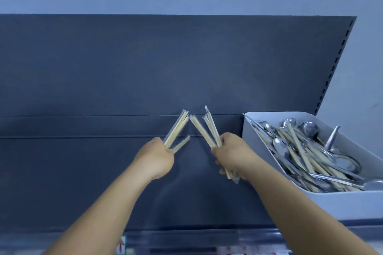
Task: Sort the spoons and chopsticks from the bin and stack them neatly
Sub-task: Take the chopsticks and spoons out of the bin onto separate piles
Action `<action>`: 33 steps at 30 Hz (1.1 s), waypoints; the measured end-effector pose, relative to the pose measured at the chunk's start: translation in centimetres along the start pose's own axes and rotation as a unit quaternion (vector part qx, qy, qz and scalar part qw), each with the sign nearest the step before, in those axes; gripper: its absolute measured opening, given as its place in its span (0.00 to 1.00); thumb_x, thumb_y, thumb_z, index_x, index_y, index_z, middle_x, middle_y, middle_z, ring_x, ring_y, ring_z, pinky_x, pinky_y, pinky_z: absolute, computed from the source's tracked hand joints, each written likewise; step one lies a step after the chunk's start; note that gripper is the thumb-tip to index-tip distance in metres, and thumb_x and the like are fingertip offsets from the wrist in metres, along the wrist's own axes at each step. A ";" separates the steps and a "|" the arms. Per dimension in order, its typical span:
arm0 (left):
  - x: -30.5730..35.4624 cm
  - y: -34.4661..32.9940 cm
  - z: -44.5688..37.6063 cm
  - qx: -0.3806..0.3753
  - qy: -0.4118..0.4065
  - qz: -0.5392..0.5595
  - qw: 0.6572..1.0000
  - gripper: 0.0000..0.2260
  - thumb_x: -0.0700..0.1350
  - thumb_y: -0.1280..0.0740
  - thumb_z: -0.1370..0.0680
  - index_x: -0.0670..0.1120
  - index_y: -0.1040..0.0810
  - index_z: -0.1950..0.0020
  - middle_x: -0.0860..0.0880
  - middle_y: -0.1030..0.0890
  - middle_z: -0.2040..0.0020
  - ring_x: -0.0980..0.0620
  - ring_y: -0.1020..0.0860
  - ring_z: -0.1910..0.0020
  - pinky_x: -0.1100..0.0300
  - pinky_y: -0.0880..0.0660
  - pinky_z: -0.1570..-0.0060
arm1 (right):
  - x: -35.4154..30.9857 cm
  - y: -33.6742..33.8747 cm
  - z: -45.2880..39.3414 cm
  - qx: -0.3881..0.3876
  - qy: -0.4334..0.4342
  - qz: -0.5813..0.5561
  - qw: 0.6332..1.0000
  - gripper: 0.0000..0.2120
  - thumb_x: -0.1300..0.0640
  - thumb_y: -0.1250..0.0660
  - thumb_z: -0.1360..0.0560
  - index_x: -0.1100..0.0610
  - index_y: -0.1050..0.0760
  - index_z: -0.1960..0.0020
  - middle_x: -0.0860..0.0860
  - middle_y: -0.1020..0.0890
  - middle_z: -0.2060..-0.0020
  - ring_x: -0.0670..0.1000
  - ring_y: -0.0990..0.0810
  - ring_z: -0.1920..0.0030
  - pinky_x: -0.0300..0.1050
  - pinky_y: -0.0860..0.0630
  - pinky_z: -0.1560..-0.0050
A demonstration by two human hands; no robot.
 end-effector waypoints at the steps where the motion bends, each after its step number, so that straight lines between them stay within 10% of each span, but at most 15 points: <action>1: -0.7 -0.2 -0.3 0.006 0.013 -0.002 1.000 0.08 0.47 0.45 0.19 0.44 0.32 0.47 0.48 0.27 0.60 0.52 0.30 0.70 0.61 0.36 0.74 | -0.1 -0.8 -0.4 -0.002 -0.007 0.017 1.000 0.06 0.62 0.45 0.24 0.60 0.31 0.49 0.60 0.21 0.56 0.58 0.21 0.66 0.48 0.23 0.70; 5: -3.2 -1.0 -1.7 0.020 0.053 -0.040 0.998 0.09 0.45 0.47 0.19 0.42 0.33 0.45 0.45 0.24 0.55 0.49 0.25 0.62 0.59 0.33 0.70 | -0.4 -2.4 -1.5 -0.012 -0.027 0.091 0.995 0.04 0.65 0.47 0.23 0.61 0.34 0.51 0.56 0.27 0.58 0.53 0.29 0.68 0.41 0.35 0.75; 13: -5.0 -1.9 -1.8 0.007 -0.012 -0.138 0.990 0.27 0.52 0.41 0.20 0.44 0.45 0.25 0.46 0.37 0.28 0.45 0.40 0.29 0.52 0.38 0.34 | 1.0 -2.3 -1.4 -0.007 0.024 0.170 0.985 0.28 0.59 0.41 0.23 0.58 0.48 0.25 0.52 0.41 0.27 0.56 0.39 0.29 0.49 0.33 0.34; 25: 7.0 -4.3 2.4 0.034 -0.244 -0.071 0.966 0.30 0.55 0.42 0.20 0.51 0.52 0.22 0.53 0.41 0.25 0.51 0.43 0.27 0.57 0.39 0.34 | 2.3 4.6 1.9 0.067 0.173 0.195 0.963 0.30 0.49 0.40 0.22 0.55 0.45 0.24 0.49 0.40 0.25 0.49 0.44 0.26 0.43 0.45 0.29; 33: 17.9 -9.9 5.1 0.017 -0.313 -0.078 0.946 0.26 0.54 0.40 0.21 0.51 0.44 0.26 0.49 0.31 0.33 0.47 0.34 0.34 0.55 0.33 0.43 | 9.5 14.3 1.7 0.099 0.162 0.189 0.964 0.22 0.54 0.38 0.24 0.55 0.34 0.31 0.53 0.29 0.33 0.53 0.31 0.34 0.43 0.36 0.36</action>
Point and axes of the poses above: each hand's wrist, its own z-axis away from the middle knuckle, its own y-axis out of the back of the hand, x = y × z, the point moved 2 cm from there along -z, towards the middle knuckle
